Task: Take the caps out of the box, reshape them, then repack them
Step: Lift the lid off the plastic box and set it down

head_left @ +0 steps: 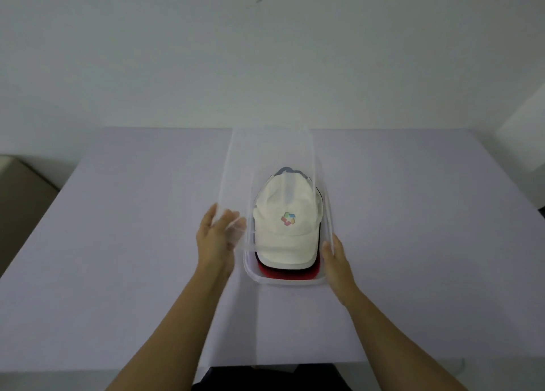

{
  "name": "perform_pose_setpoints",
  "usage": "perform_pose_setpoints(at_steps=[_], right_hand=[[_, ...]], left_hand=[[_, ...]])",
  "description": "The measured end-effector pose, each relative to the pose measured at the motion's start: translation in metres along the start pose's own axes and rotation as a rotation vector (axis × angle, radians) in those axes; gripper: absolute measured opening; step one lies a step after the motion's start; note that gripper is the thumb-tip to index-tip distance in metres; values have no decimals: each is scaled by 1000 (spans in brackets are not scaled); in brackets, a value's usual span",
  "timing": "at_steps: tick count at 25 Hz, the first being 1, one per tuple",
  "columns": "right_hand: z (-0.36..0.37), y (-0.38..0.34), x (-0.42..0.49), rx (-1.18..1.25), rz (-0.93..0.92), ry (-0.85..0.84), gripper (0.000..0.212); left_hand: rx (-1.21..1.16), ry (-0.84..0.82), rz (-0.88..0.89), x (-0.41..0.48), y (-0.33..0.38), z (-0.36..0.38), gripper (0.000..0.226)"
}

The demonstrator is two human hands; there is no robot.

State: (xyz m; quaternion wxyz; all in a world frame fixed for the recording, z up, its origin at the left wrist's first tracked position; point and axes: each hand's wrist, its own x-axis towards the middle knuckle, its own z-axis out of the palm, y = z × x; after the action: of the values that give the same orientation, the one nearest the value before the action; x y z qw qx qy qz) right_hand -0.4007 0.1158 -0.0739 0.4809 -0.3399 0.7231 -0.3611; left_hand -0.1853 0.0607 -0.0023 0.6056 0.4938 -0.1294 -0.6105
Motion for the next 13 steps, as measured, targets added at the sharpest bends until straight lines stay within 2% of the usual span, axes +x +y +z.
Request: perform_pose_setpoints(at_steps=[2, 6, 10, 13], right_hand=[[1, 2, 1, -167, -15, 69, 53], [3, 2, 5, -284, -9, 90, 56], [3, 2, 4, -279, -4, 89, 60], [3, 1, 4, -303, -4, 91, 60]], left_hand=[[-49, 38, 76, 24, 25, -14, 47], [-31, 153, 165, 53, 70, -62, 38], [48, 216, 57, 66, 69, -111, 49], [115, 188, -45, 70, 54, -124, 49]])
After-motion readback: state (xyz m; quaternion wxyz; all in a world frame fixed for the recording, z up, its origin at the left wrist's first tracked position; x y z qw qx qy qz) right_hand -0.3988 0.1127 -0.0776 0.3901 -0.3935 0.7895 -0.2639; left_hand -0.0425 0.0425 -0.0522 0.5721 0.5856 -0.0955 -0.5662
